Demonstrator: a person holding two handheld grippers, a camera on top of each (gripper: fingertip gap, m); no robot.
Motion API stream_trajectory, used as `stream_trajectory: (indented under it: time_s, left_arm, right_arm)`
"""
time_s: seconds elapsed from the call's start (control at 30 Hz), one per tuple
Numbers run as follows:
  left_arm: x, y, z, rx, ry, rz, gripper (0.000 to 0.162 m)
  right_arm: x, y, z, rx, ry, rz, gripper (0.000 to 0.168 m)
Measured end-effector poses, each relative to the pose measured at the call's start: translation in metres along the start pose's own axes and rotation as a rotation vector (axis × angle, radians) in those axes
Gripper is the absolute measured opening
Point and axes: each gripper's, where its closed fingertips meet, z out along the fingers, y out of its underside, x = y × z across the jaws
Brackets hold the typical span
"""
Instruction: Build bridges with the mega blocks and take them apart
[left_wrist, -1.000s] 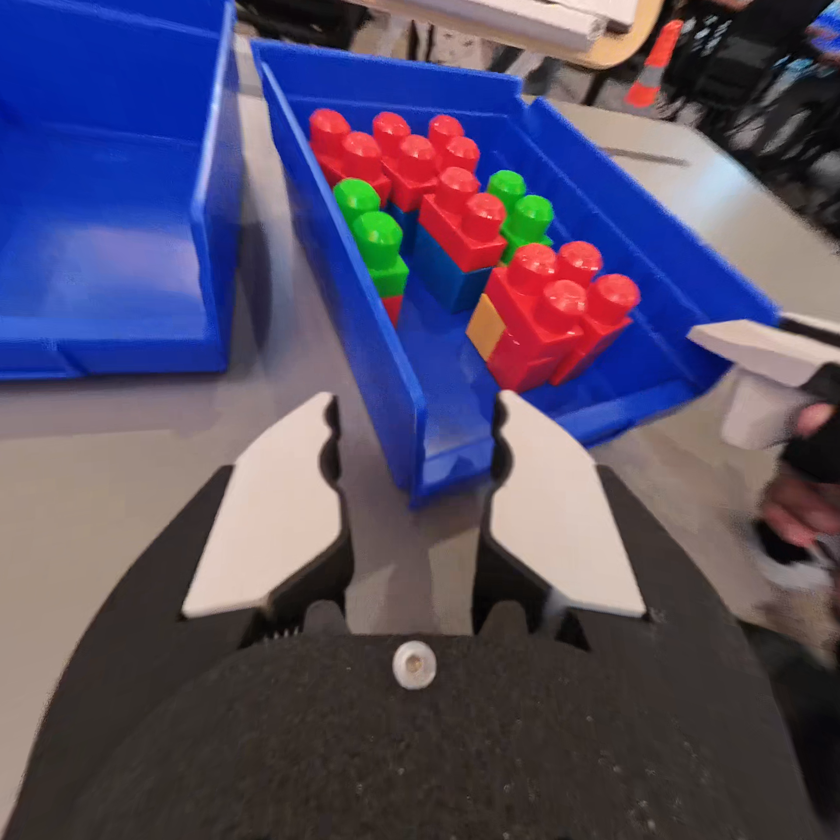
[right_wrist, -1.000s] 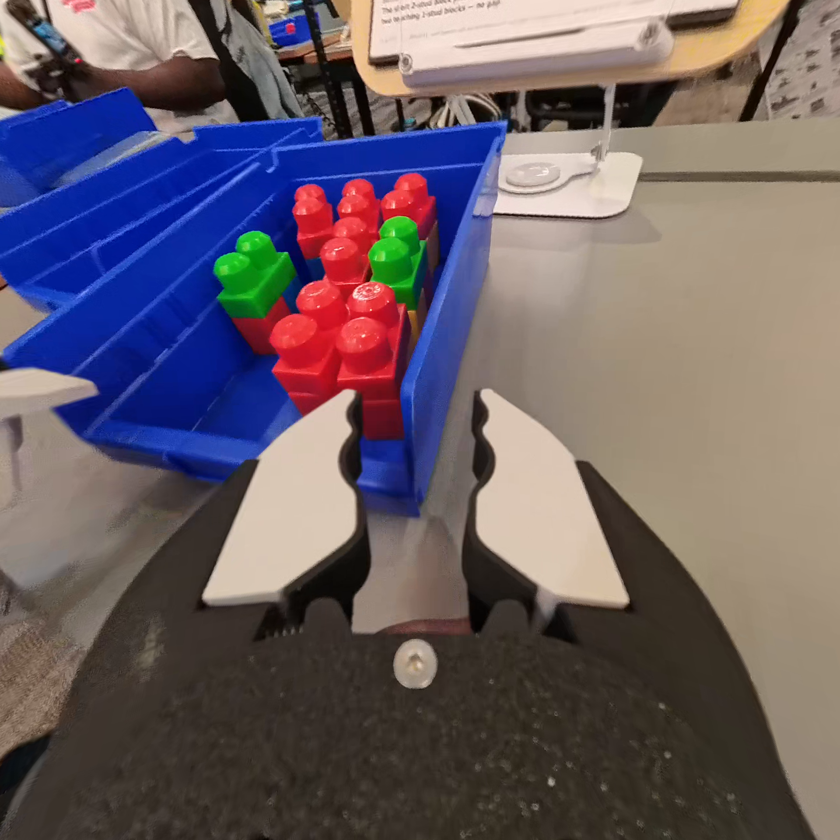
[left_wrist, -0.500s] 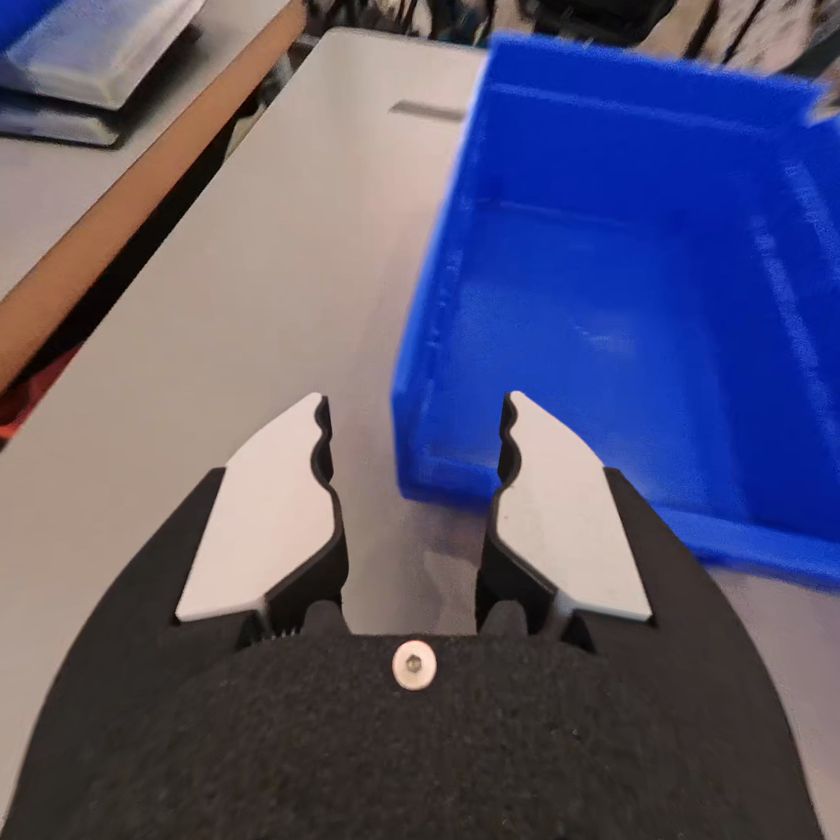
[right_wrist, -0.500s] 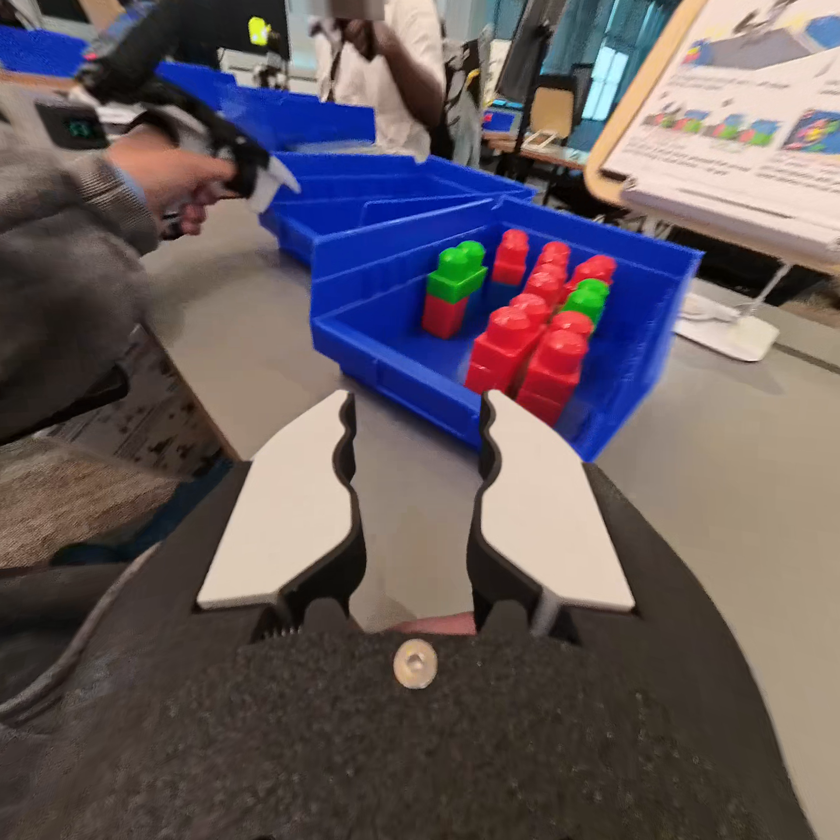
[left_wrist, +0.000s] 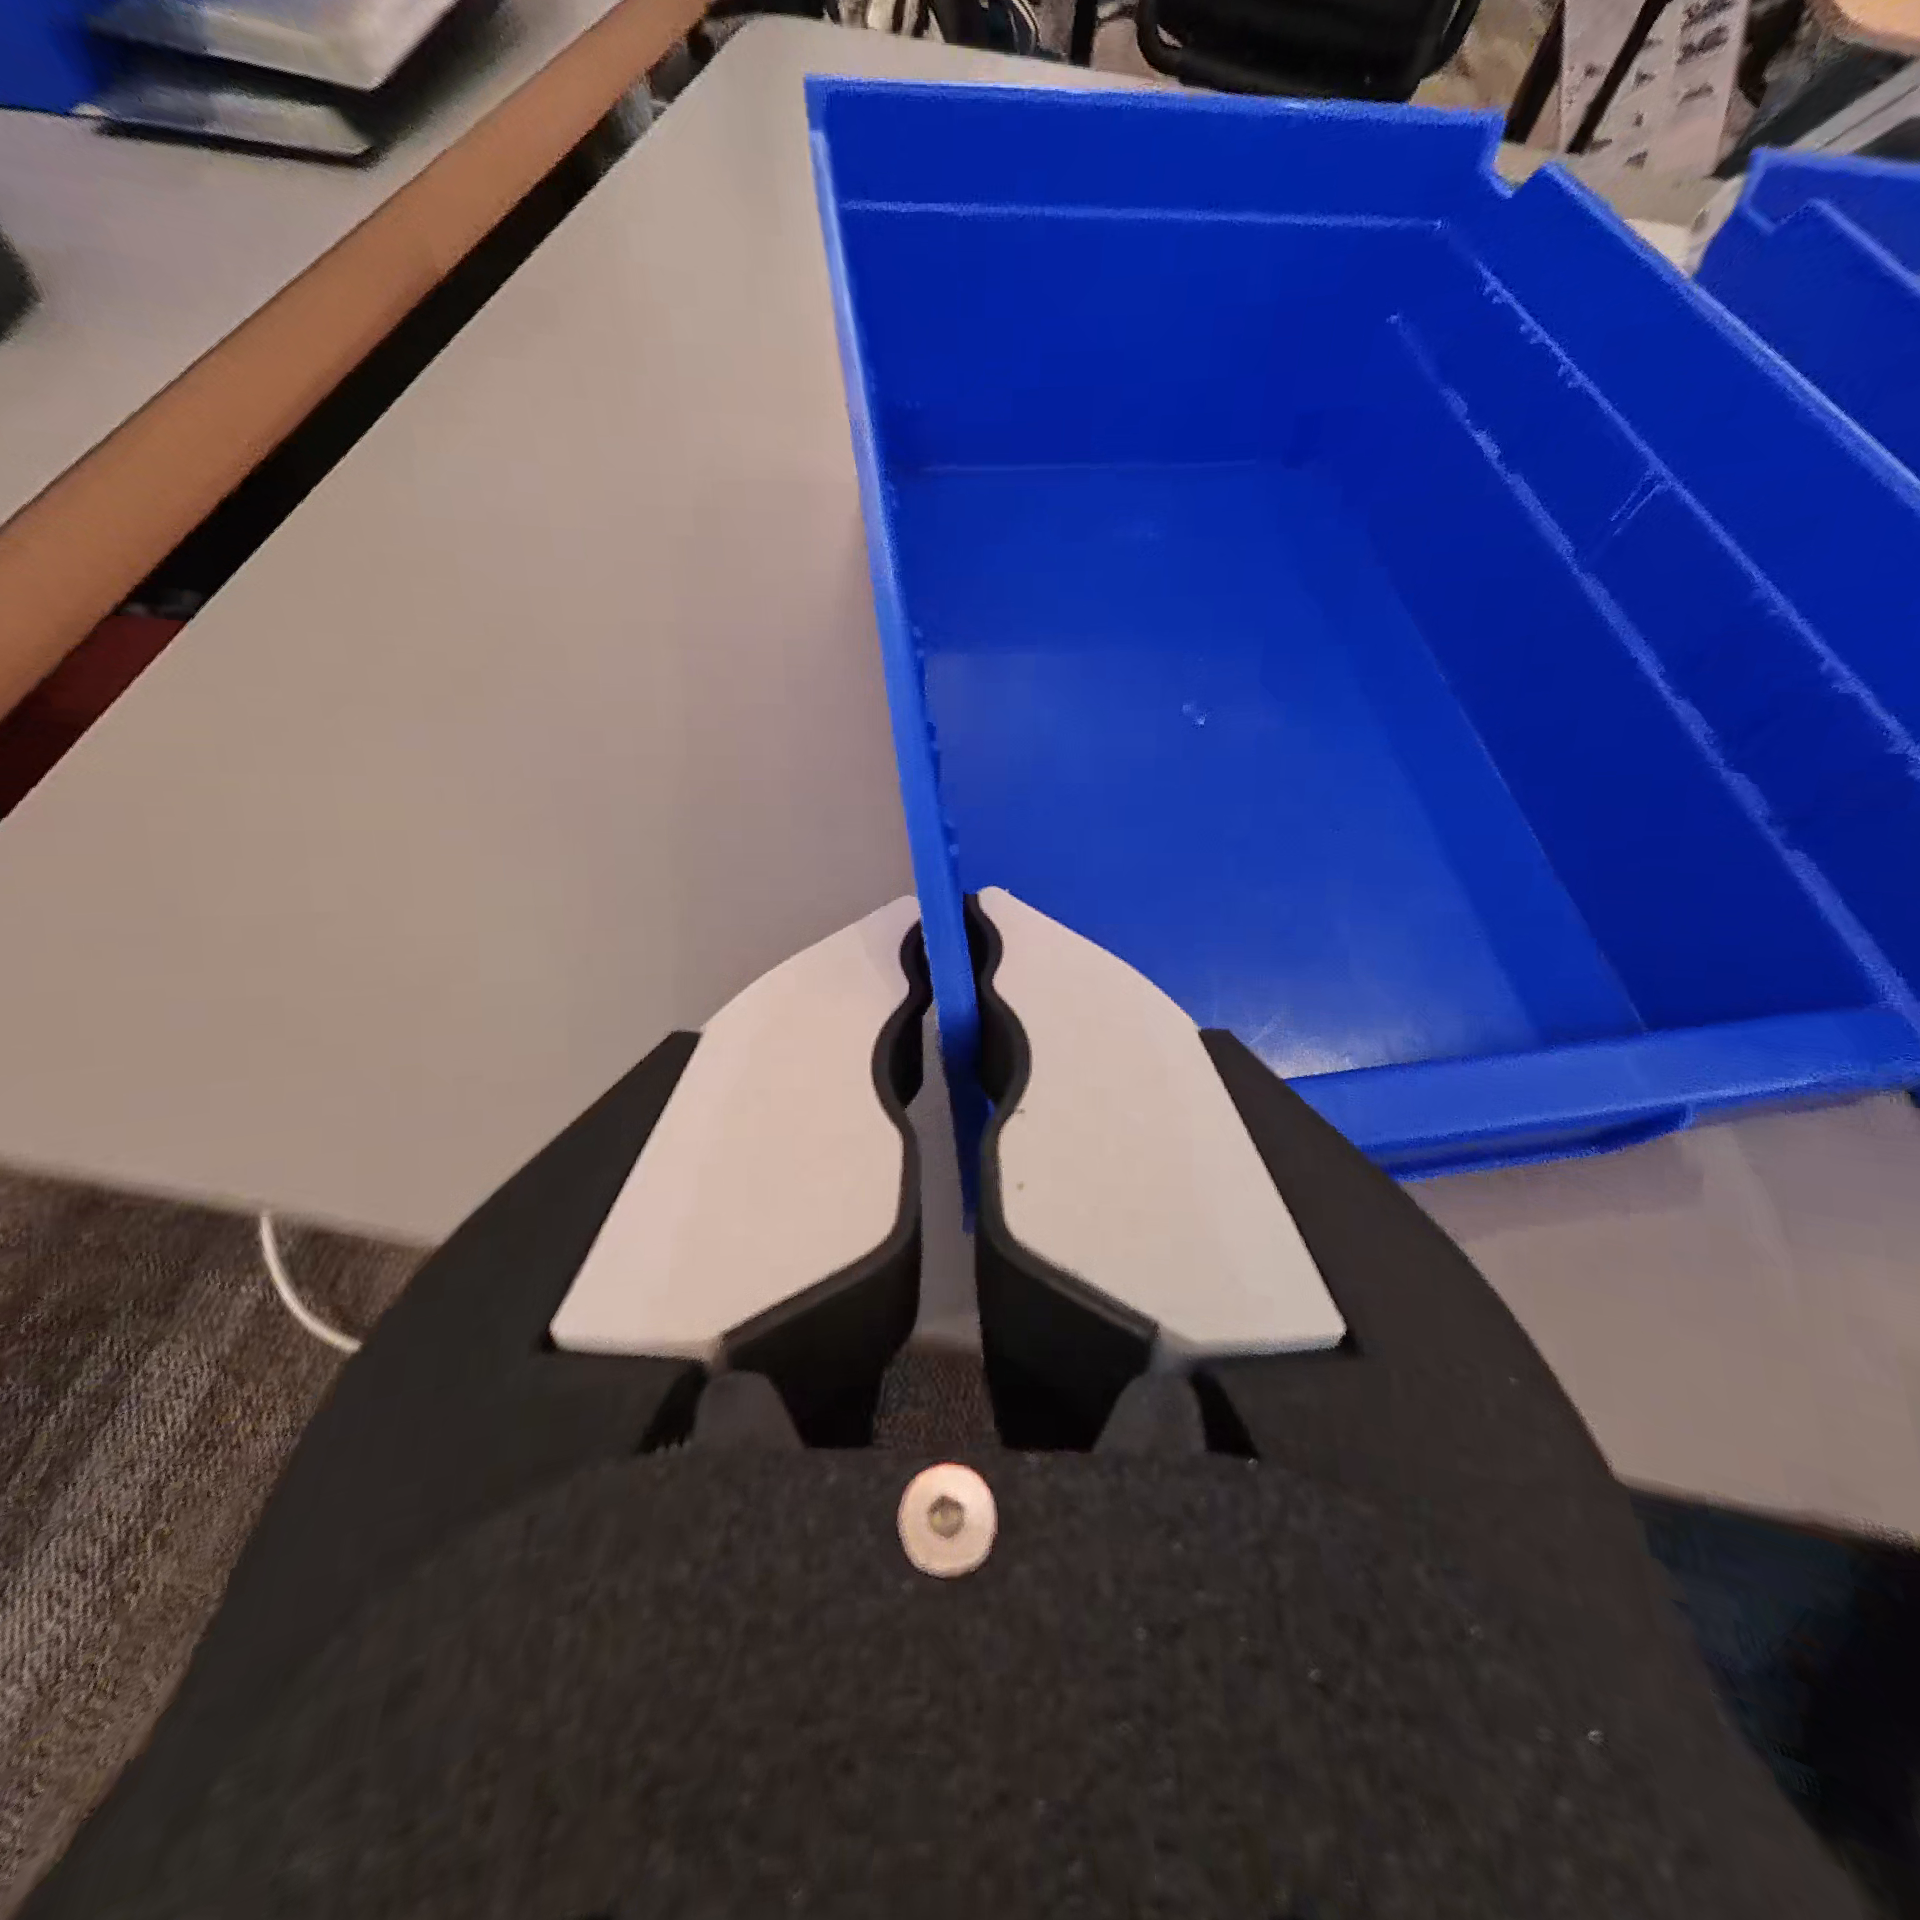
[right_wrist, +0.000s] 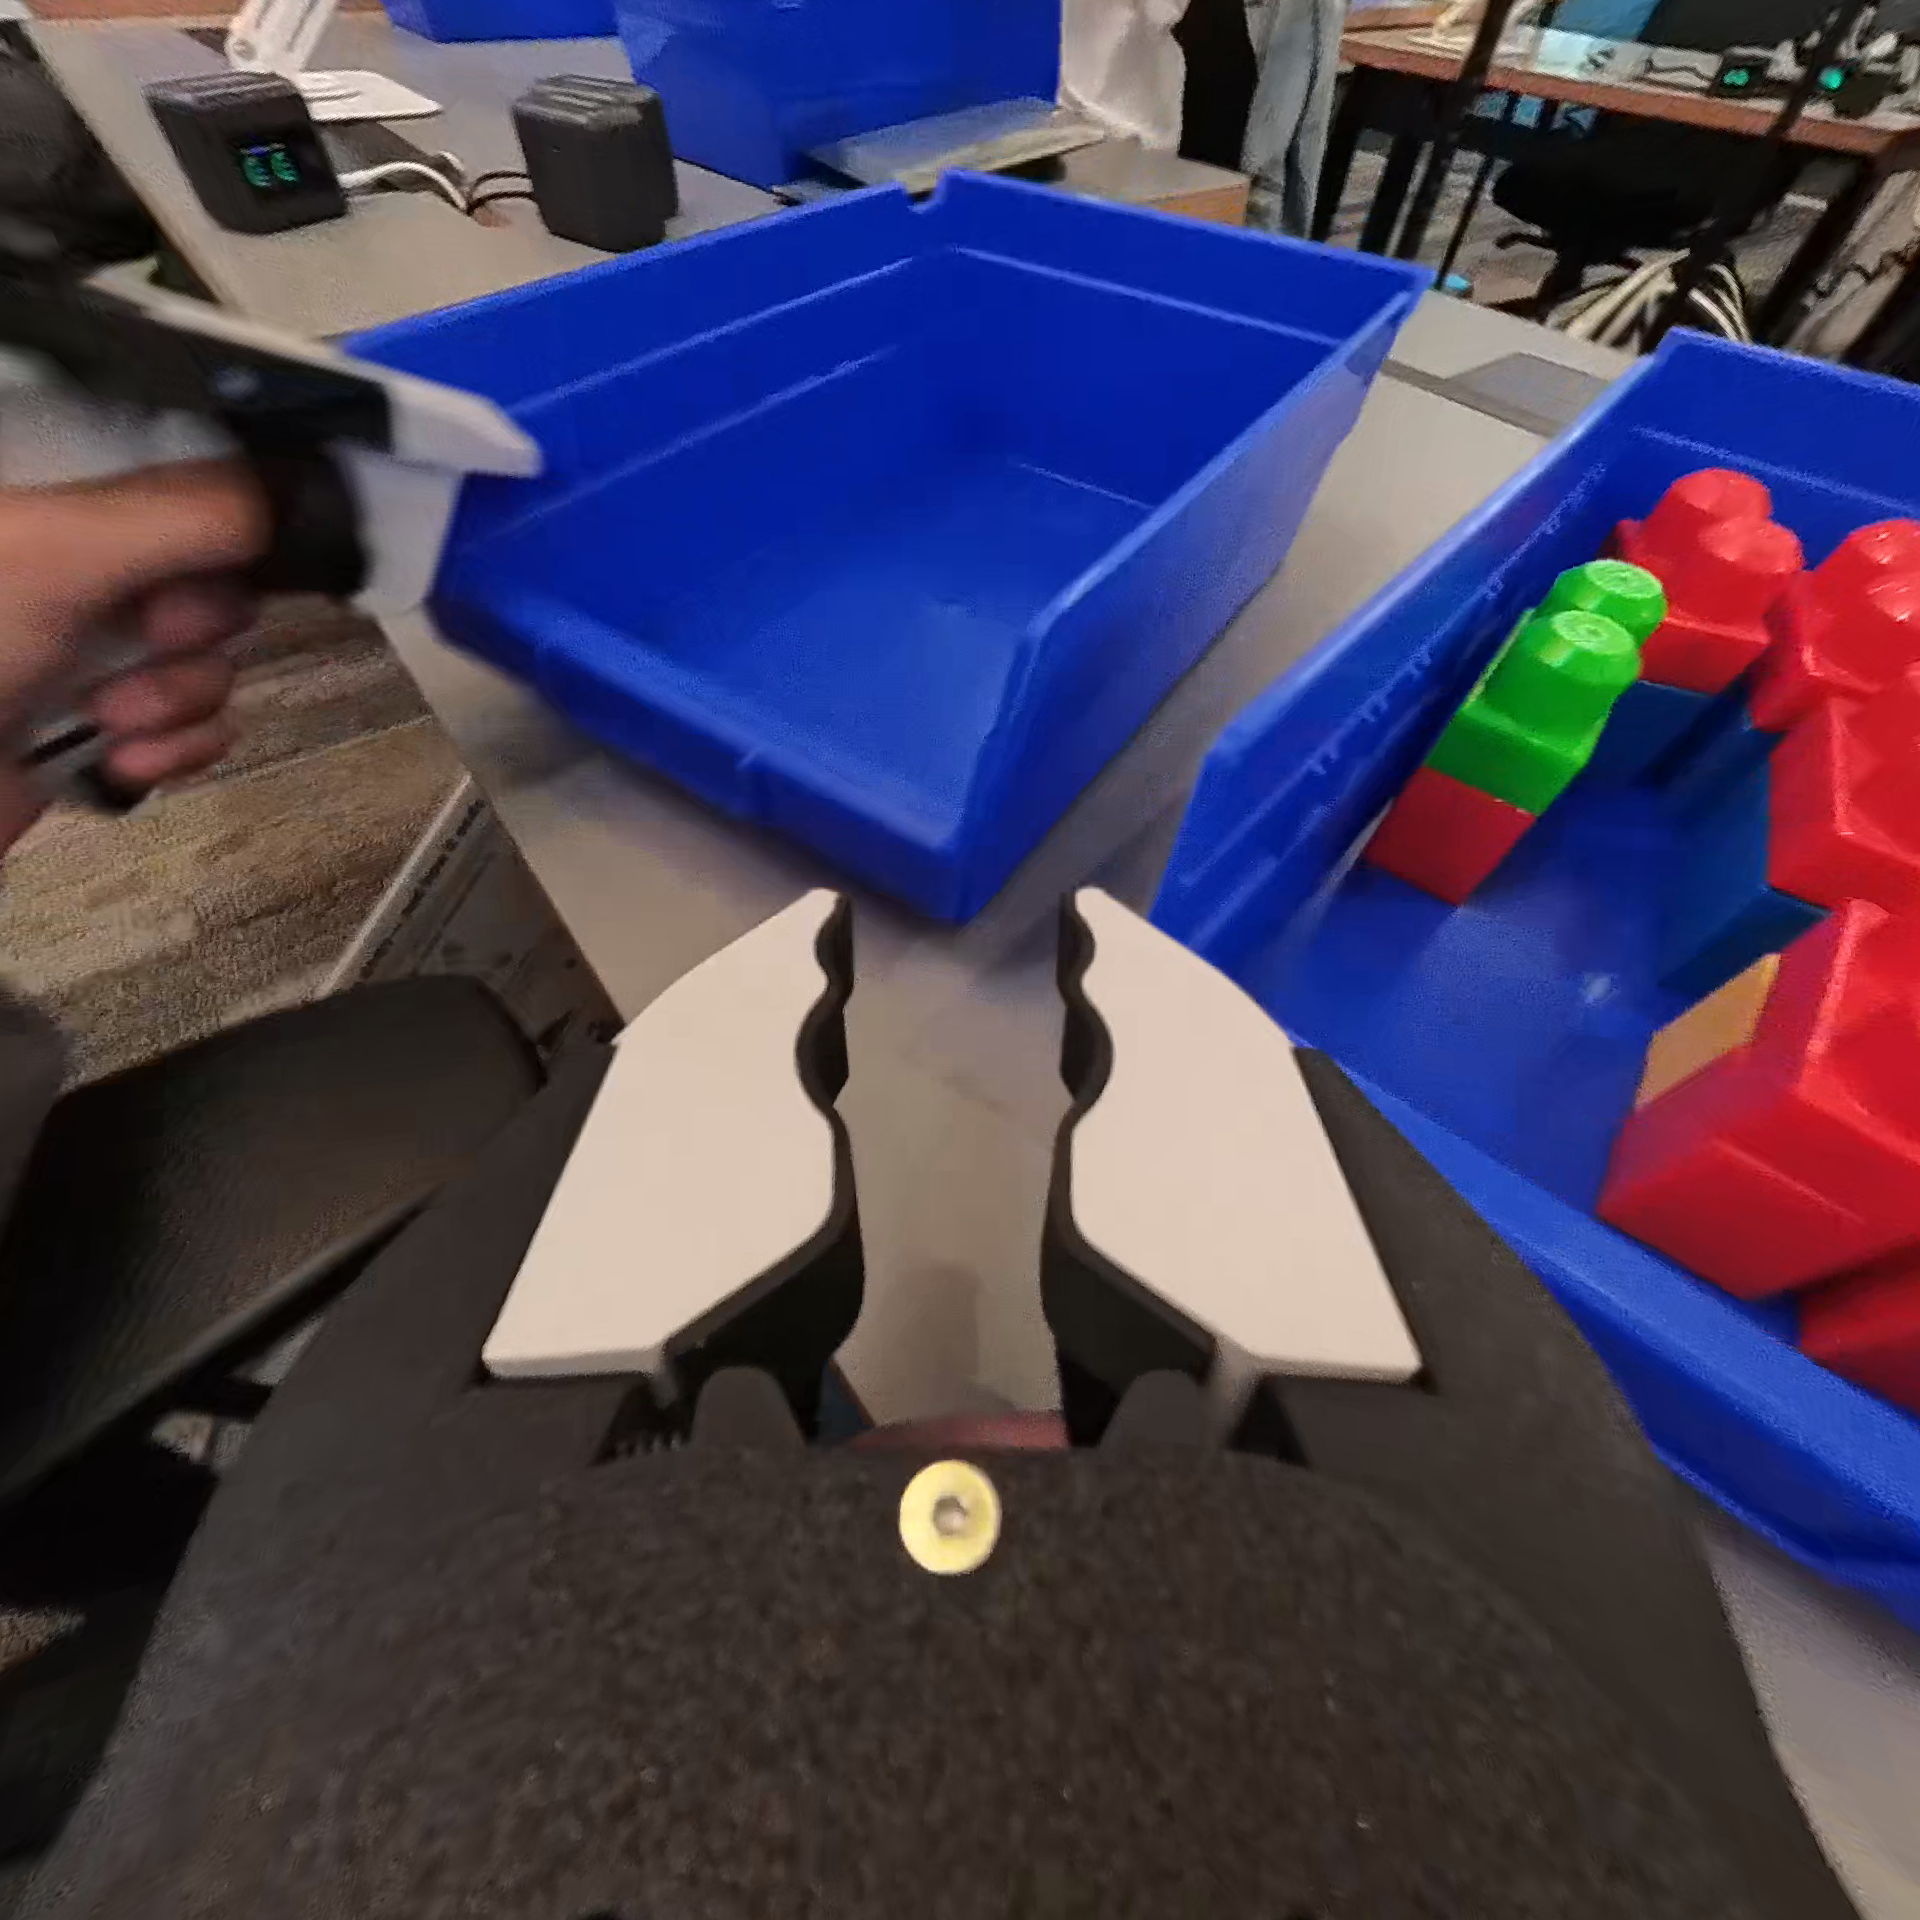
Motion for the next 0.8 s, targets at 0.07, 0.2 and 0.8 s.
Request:
stream_trajectory:
  time_s: [0.07, 0.2, 0.8]
  left_arm:
    - [0.000, 0.012, -0.024, 0.028, 0.008, -0.022, 0.004]
    - [0.007, 0.033, -0.061, 0.072, 0.002, 0.035, 0.005]
    - [0.189, -0.131, -0.101, 0.464, 0.186, 0.215, 0.009]
  right_arm:
    - [-0.006, -0.001, 0.013, -0.003, 0.016, 0.024, 0.038]
    - [-0.024, 0.011, 0.030, -0.066, 0.005, 0.029, 0.029]
    - [0.134, -0.144, -0.138, 0.430, 0.452, -0.008, 0.006]
